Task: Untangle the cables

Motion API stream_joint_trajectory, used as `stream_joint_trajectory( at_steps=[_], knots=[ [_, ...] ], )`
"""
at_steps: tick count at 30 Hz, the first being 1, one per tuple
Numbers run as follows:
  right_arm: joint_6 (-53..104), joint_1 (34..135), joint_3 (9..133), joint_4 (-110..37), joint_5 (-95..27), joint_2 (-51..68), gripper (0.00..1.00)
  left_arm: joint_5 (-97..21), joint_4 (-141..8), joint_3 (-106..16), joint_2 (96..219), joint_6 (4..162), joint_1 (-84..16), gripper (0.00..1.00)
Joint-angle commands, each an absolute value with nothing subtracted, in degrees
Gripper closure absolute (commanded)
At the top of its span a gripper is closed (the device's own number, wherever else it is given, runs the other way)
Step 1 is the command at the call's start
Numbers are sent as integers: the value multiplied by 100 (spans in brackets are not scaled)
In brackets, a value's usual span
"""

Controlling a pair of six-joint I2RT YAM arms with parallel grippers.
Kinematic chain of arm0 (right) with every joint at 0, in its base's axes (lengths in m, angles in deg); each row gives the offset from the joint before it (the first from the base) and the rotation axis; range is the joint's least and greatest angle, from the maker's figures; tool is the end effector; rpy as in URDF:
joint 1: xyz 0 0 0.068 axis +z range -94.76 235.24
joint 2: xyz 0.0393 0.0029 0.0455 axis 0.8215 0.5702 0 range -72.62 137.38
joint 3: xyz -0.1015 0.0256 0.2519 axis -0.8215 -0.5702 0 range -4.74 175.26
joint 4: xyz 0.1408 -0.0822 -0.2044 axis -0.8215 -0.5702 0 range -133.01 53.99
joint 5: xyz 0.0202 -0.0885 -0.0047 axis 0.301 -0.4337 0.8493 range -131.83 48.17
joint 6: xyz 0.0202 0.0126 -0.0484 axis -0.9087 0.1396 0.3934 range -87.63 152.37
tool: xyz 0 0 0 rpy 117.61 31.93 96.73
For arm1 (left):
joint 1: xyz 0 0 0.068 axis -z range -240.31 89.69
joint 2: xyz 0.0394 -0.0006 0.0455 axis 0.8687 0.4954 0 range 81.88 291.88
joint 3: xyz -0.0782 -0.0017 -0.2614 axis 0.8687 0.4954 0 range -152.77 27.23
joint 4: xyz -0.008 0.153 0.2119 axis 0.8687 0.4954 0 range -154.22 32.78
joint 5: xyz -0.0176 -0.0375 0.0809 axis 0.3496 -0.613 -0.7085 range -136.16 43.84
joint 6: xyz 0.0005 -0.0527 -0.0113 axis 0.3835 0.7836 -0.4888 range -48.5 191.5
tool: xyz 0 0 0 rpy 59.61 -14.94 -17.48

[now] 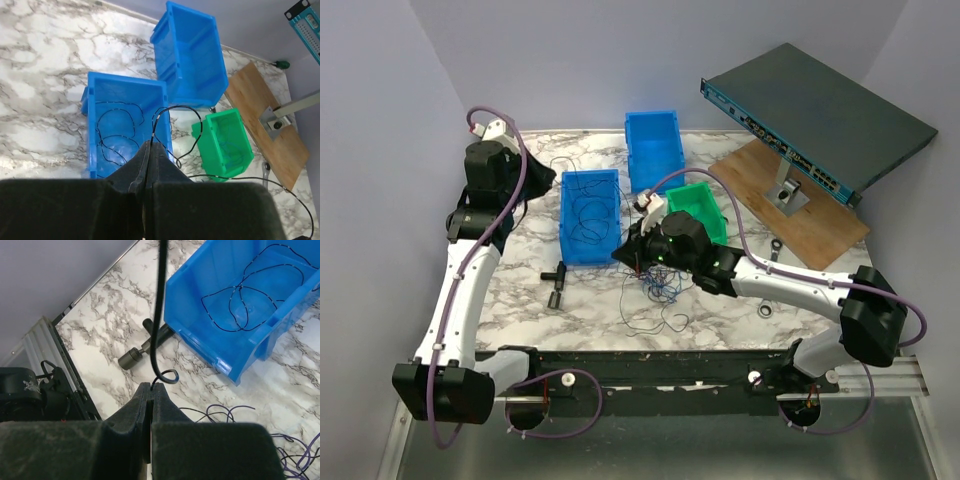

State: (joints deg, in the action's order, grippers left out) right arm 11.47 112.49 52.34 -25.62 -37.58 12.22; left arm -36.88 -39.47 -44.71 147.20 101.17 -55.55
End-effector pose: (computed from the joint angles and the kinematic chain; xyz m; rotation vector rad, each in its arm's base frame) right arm 0.1846 0.2921 0.2826 -0.6756 1.8825 0.9840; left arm 0.2486 -0.0263 0.4073 -0.3038 1.8981 -0.5605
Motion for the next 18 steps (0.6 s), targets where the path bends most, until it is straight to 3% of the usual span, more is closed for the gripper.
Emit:
stream_joint_trajectory(
  at_steps=[1, 10, 18],
  knots=[
    [1238, 11246, 5130, -2652, -3979, 1021, 99, -2647, -4646, -3927, 14374, 10648, -5891, 100],
    [1297, 11247, 5151, -2653, -4165, 946, 99, -487, -5271, -4901, 14878, 11125, -5616, 100],
    [1234, 11248, 4978, -2537, -4487, 761, 99, -749, -3867, -5881, 15934, 10195, -4782, 100]
  ],
)
